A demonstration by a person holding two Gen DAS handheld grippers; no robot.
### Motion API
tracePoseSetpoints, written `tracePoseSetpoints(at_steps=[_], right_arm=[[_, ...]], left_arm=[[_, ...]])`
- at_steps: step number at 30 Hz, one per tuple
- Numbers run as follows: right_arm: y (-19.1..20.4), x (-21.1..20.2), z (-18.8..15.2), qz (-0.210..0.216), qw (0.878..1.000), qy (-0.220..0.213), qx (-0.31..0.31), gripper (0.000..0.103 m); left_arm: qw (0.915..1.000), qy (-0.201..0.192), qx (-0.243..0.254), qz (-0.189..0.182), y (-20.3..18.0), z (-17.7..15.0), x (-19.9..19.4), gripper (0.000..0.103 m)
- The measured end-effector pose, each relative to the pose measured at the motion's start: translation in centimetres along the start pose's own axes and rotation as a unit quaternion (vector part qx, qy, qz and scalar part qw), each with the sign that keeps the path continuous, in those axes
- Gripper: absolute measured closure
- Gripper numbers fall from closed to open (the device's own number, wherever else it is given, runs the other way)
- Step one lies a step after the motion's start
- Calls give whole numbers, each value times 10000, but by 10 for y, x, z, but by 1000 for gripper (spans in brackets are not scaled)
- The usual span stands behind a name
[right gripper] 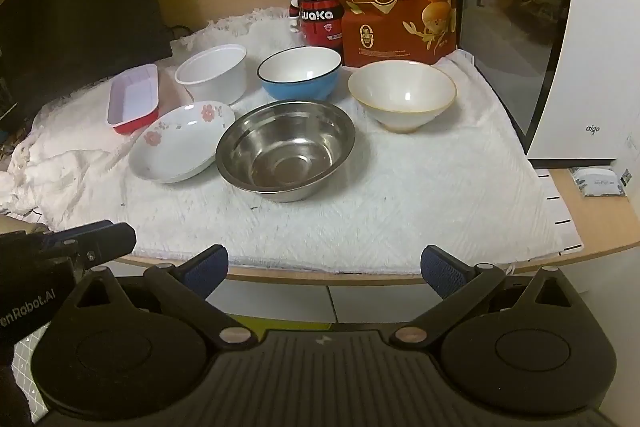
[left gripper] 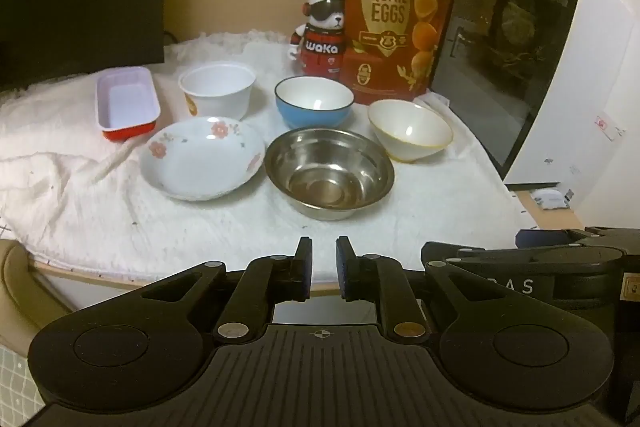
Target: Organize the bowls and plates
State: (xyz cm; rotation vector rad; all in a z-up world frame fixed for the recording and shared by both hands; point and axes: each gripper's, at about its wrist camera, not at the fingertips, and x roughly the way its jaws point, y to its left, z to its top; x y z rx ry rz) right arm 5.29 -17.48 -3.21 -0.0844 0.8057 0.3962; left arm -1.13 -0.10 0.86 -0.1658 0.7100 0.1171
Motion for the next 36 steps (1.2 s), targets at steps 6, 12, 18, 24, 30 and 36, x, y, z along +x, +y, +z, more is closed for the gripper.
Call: tracePoseSetpoints(at_steps=[6, 12, 18, 24, 30, 36], right_arm=[[-2, -3, 0, 36, 10000, -12, -17, 0], [-3, -6, 1, 117, 9999, -13, -38, 0], [-3, -6, 3, 128, 9999, -18, -49, 0], [-5, -6, 4, 160, 9999, -11, -55, 0], [-4, -6, 5, 148, 9999, 5, -58, 0], [-5, -4, 8, 155, 9999, 26, -49, 0]], left_arm=[[10000, -11, 24, -8, -1, -3, 0, 86], [10000, 47, -25, 24, -3, -3, 1, 86], [9999, 97, -52, 20, -1, -1, 5, 86], [9999, 124, -79, 60, 0, 0, 7, 86], [9998, 141, -101, 75, 0, -1, 8, 86], [9998, 149, -114, 76, 2, -1, 10, 86]])
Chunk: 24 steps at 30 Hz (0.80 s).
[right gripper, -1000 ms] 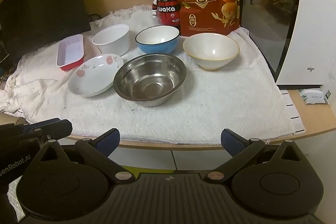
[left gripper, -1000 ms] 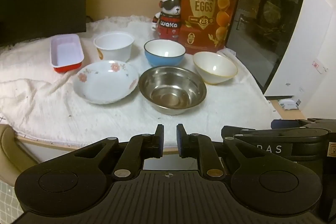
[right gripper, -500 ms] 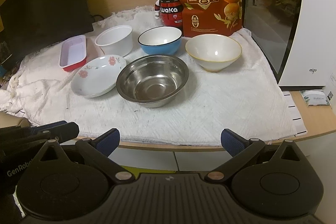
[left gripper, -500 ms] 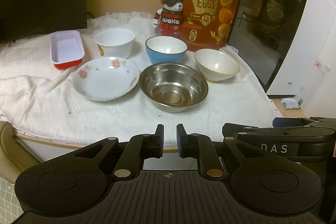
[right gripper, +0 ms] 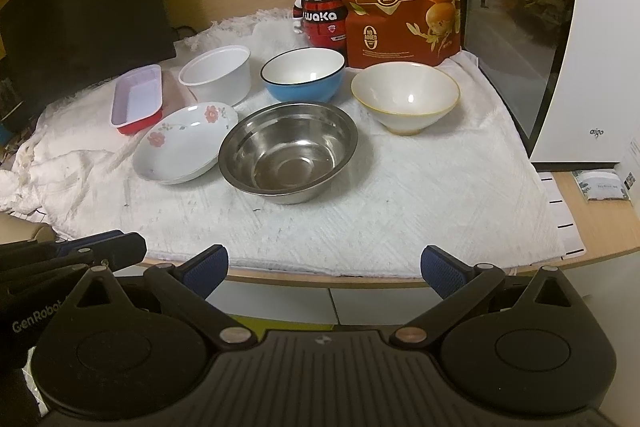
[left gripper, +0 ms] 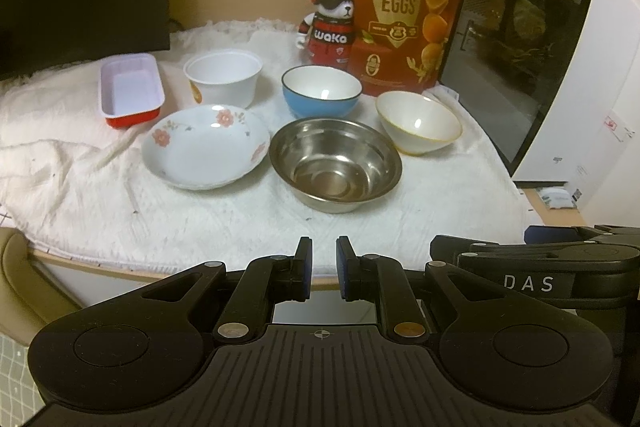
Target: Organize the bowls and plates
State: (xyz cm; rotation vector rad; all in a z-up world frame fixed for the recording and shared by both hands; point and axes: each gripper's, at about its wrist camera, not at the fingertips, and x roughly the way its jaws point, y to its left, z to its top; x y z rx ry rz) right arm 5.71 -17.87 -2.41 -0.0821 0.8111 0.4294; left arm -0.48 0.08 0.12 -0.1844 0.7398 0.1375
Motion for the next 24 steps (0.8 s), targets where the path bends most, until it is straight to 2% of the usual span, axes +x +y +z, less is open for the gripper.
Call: tracePoseSetpoints(at_steps=[24], right_arm=[[-5, 5, 2, -11, 10000, 54, 32, 0]], left_arm=[[10000, 68, -1, -1, 0, 0, 7, 86]])
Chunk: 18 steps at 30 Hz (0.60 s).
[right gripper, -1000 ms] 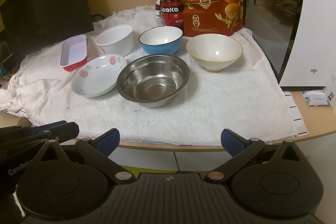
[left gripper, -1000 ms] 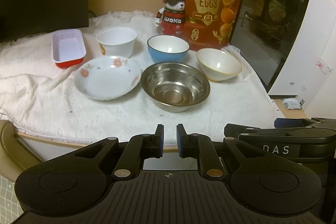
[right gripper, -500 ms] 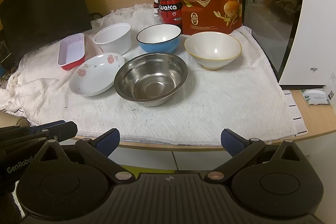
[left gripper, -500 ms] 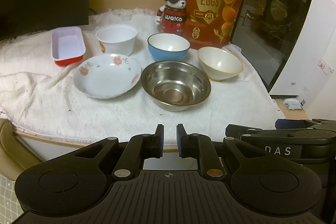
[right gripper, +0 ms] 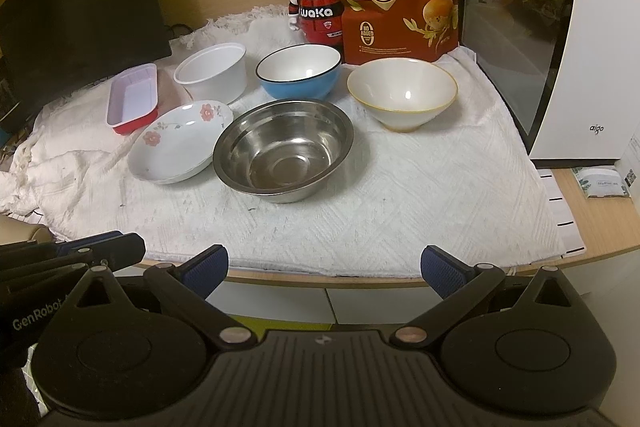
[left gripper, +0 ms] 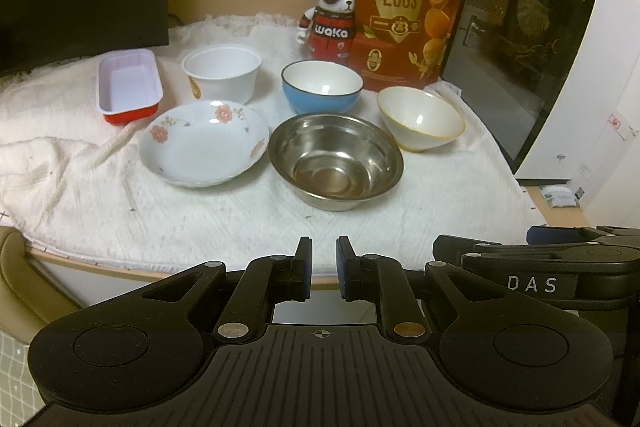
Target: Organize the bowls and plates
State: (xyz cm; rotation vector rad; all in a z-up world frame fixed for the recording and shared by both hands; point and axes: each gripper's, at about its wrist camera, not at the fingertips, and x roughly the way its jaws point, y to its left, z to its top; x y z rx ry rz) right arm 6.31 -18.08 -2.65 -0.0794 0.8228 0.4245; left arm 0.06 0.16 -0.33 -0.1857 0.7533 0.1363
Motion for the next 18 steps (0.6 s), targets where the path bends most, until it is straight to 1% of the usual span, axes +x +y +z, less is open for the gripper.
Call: tracePoseSetpoints(at_steps=[18], right_arm=[[-1, 1, 1, 6, 10000, -2, 3, 0]], left_arm=[[10000, 15, -10, 7, 3, 1, 2, 86]])
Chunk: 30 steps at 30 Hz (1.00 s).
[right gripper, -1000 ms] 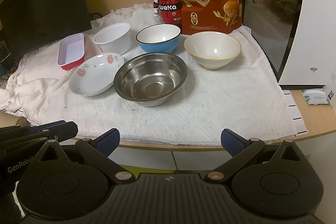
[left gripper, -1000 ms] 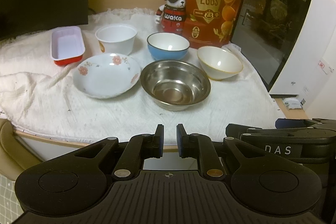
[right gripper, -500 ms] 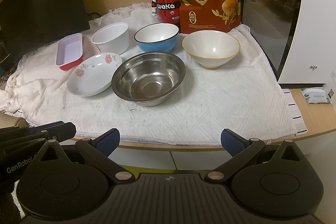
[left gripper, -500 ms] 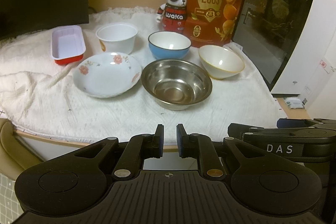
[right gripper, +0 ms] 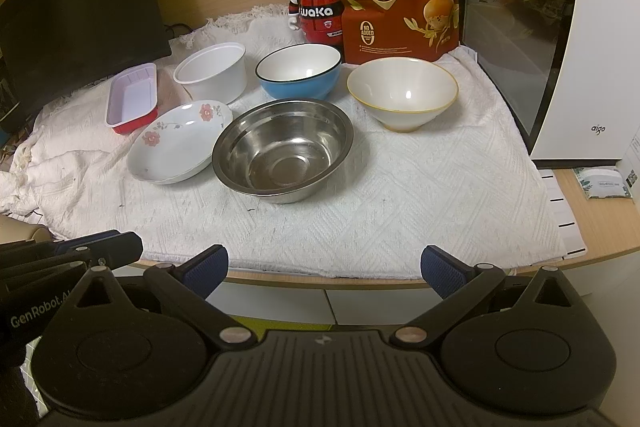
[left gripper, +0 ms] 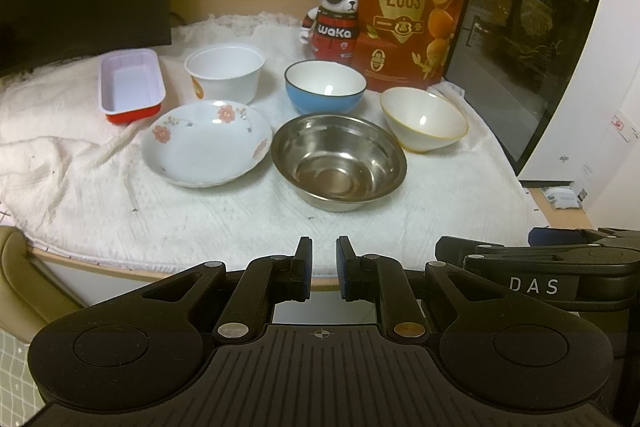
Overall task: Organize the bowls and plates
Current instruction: 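Move the left gripper to the steel bowl rim and close on it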
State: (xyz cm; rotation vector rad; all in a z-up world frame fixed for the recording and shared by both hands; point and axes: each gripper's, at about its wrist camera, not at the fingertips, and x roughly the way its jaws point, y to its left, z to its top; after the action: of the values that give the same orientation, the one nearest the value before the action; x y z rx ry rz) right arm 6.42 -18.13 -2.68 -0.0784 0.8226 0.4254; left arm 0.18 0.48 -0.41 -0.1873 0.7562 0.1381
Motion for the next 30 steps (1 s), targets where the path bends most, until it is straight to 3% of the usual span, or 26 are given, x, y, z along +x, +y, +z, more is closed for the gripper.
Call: tracePoseSetpoints(at_steps=[11, 17, 20, 22, 25, 30], right_arm=[[-4, 5, 3, 117, 9999, -39, 106, 0], [-19, 19, 21, 344, 9971, -462, 494, 1], [-25, 30, 31, 251, 9960, -584, 621, 1], [-27, 39, 38, 269, 9956, -573, 694, 1], [-29, 57, 47, 398, 9938, -442, 941, 1], [-20, 93, 61, 323, 9905, -261, 1312, 1]], left_arm=[[9999, -39, -145, -69, 10, 12, 7, 86], [9957, -369, -502, -679, 33, 34, 27, 84], [9968, -384, -513, -475, 40, 46, 42, 84], [9967, -404, -418, -572, 47, 54, 53, 84], [9920, -126, -571, -1117, 67, 63, 75, 84], [9931, 268, -579, -987, 93, 78, 113, 84]])
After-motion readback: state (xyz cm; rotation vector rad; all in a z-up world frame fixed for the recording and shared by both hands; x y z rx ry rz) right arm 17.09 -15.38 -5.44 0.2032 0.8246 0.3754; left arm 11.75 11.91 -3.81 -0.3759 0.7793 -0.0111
